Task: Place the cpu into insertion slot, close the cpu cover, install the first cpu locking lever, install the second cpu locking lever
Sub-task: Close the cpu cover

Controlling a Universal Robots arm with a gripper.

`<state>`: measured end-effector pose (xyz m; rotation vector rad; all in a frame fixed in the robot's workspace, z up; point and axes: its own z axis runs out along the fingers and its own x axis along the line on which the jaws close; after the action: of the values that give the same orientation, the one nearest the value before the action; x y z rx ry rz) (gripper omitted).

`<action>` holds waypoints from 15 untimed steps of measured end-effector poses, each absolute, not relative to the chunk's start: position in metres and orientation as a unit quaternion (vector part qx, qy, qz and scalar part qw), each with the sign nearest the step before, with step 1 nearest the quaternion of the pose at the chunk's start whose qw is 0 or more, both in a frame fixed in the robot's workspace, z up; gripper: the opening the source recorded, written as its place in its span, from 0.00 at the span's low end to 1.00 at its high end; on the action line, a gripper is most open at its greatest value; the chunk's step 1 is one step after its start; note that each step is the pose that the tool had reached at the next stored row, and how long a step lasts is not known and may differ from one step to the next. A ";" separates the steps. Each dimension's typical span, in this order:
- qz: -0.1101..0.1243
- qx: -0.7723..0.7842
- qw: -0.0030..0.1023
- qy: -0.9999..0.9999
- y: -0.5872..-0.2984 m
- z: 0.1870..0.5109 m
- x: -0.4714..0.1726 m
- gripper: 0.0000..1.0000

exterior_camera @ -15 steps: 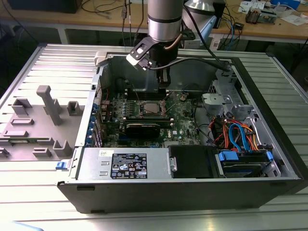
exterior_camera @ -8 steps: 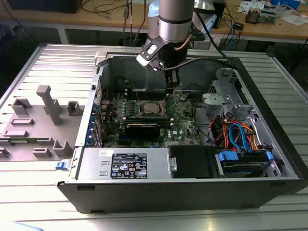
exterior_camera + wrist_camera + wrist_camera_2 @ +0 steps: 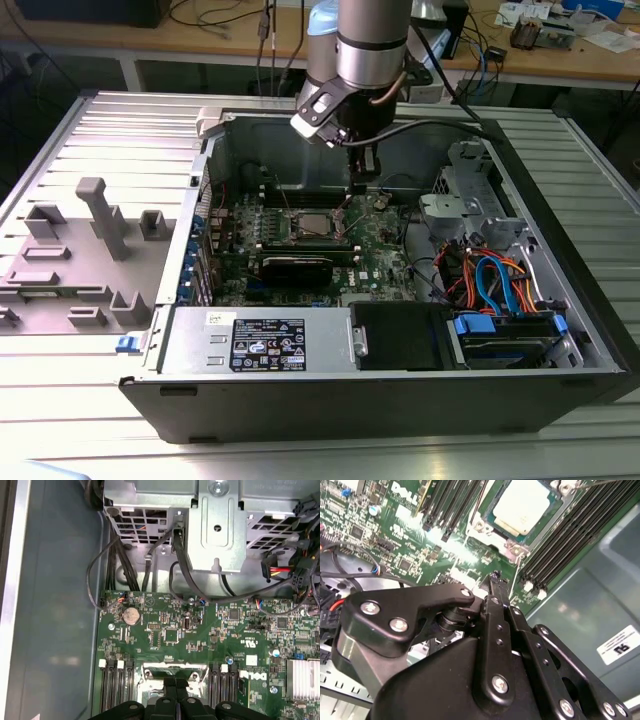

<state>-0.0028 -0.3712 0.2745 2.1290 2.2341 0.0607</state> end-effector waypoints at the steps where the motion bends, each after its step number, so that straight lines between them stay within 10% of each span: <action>1: 0.020 0.690 0.027 0.723 -0.371 0.274 0.000 0.11; 15: 0.020 0.689 0.027 0.724 -0.371 0.274 0.029 0.11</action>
<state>0.0292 -0.3712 0.2744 2.1291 2.2341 0.0606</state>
